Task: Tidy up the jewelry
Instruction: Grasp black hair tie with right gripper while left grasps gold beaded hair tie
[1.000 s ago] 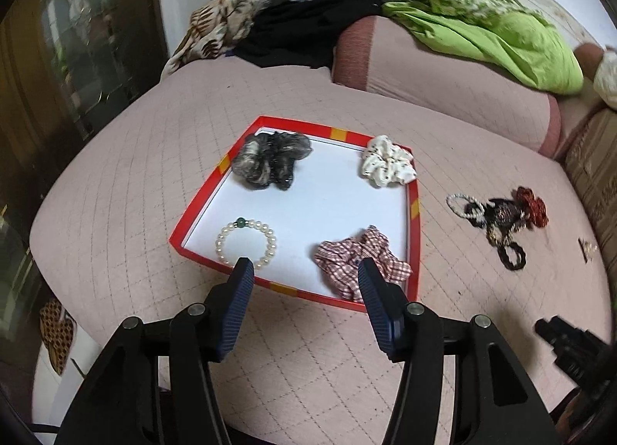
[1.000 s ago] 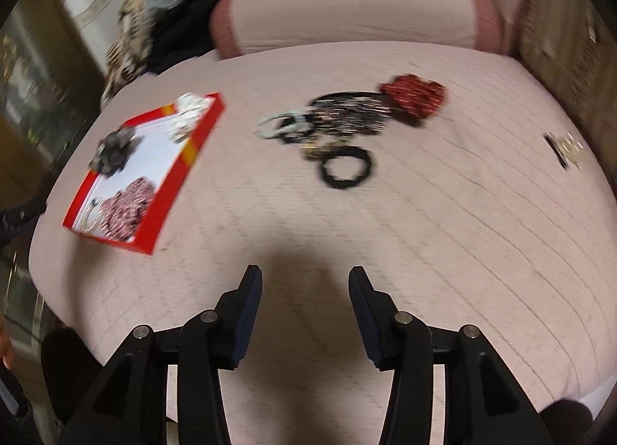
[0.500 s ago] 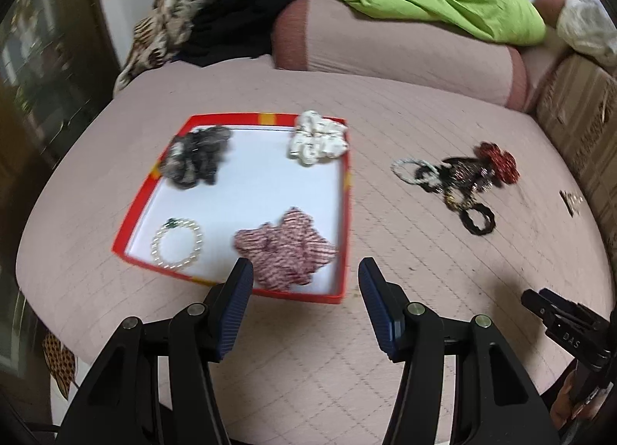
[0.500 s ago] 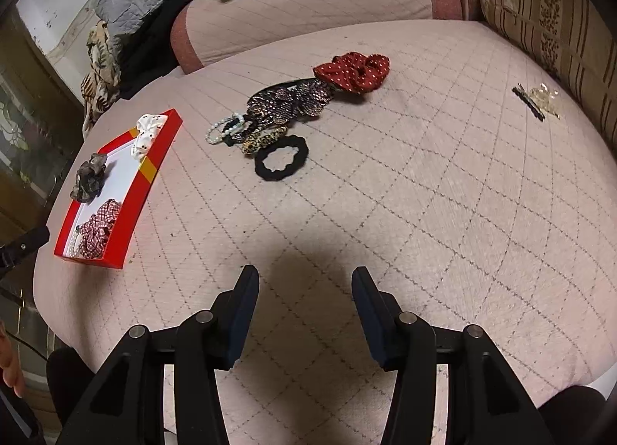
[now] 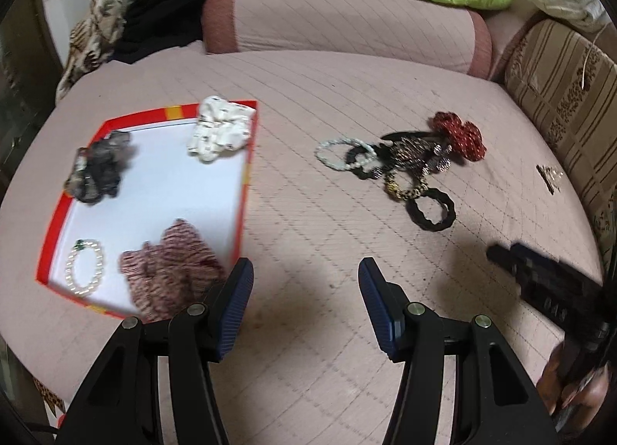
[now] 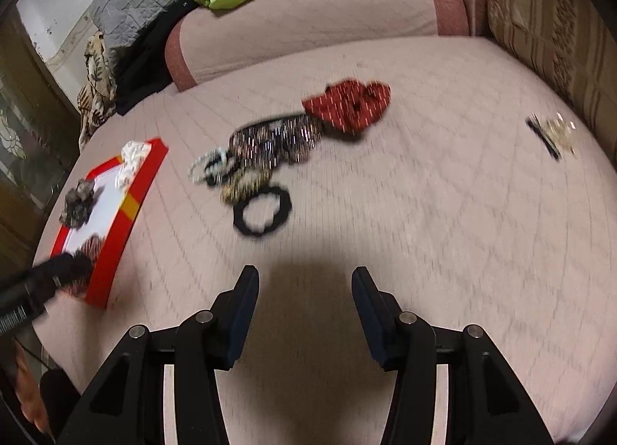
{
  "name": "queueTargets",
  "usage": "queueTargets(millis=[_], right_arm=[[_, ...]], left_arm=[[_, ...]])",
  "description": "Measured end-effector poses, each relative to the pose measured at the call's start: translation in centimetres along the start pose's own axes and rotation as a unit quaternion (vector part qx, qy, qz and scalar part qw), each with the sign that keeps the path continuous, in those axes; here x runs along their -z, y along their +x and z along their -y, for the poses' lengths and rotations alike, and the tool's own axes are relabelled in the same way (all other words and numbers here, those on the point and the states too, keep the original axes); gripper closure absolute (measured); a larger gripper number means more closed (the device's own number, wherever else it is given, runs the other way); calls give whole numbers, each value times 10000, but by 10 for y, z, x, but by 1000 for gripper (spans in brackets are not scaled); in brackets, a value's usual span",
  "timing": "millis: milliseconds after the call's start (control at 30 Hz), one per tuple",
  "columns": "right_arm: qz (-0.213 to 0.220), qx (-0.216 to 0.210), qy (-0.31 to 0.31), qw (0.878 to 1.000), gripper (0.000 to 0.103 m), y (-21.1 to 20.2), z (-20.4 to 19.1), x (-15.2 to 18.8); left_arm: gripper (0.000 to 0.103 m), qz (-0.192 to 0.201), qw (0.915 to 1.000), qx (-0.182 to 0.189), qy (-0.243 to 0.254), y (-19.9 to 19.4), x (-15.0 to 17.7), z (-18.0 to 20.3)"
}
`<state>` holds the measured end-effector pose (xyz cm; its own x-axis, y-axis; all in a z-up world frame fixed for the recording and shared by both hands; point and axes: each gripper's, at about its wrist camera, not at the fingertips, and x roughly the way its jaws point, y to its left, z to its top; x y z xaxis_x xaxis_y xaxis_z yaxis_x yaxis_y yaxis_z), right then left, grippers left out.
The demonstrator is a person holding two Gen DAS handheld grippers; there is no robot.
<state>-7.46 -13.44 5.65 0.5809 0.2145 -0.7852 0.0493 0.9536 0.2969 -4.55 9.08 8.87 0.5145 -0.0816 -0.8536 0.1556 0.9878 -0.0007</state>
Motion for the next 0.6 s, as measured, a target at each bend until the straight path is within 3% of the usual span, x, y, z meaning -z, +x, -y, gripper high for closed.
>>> queueTargets(millis=[367,400,500,600], right_arm=[[-246,-53,-372,9990,49,64,-9,-38],[-255,-52,-419,9988,52,67,-11,-38],[-180,240,-785,9965,89,72,-21,-35],[-207,425,-854,9952,93,68,-16,-34]], left_arm=[[47,-190,9994,253,111,36,-8,17],[47,-225,9992,322,73,40,-11,19],[48,-271,9983,504,-57,51,-21,22],[48,-334,9968,688,-233,67,-33,27]])
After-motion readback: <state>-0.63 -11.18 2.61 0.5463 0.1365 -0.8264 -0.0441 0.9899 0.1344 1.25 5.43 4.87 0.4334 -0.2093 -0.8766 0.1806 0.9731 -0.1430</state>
